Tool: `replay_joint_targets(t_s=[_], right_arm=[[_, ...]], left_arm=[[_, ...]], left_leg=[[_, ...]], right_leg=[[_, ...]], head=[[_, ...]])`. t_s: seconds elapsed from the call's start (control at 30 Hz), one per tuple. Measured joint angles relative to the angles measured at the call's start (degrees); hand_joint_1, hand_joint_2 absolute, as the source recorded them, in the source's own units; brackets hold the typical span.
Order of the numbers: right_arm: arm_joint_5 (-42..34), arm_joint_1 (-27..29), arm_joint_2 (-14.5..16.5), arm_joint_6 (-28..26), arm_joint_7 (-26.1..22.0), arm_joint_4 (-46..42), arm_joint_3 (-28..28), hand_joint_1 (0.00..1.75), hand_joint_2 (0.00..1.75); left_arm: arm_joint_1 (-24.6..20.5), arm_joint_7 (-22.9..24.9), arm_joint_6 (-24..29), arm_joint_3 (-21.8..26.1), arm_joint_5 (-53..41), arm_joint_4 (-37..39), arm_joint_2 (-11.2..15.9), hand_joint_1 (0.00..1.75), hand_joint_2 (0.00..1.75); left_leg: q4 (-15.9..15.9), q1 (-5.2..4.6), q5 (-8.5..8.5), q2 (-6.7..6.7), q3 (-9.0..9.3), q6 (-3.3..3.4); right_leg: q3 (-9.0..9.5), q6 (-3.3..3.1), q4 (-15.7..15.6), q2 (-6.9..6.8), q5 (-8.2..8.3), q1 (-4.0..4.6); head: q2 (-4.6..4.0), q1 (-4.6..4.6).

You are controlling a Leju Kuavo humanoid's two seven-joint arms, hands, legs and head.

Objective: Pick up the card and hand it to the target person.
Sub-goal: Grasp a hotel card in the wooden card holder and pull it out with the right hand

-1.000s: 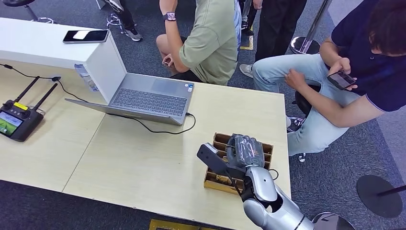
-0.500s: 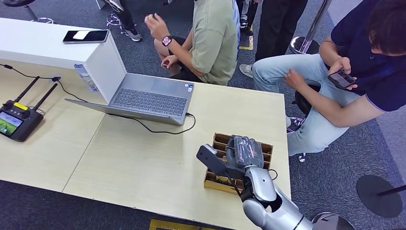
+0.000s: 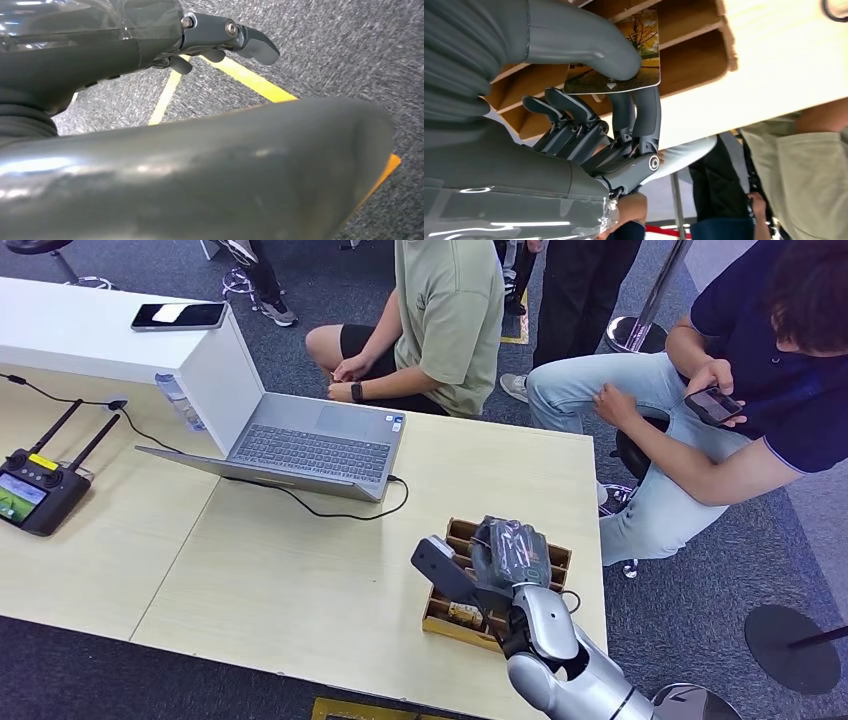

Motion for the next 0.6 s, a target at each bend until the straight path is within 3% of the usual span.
replay_joint_targets(t_s=[0.23, 0.6], right_arm=[[-2.0, -2.7, 1.1, -6.1, -4.9, -0.1, 0.5, 1.75, 1.75], [-12.1, -14.4, 5.2, -8.9, -10.8, 2.0, 1.8, 1.75, 1.75]], left_arm=[[0.0, -0.2, 0.0, 0.0, -0.2, 0.0, -0.1, 0.00, 0.00], [0.0, -0.2, -0.8, -0.2, -1.9, 0.0, -0.4, 0.00, 0.00]], left_leg=[[0.0, 0.00, 0.02, 0.00, -0.02, -0.02], [0.0, 0.01, 0.08, 0.00, -0.06, -0.02]], right_leg=[[0.00, -0.01, 0.0, 0.01, 0.01, 0.00], [-0.03, -0.02, 0.0, 0.02, 0.04, 0.01]], head=[[0.00, 0.00], [0.00, -0.01]])
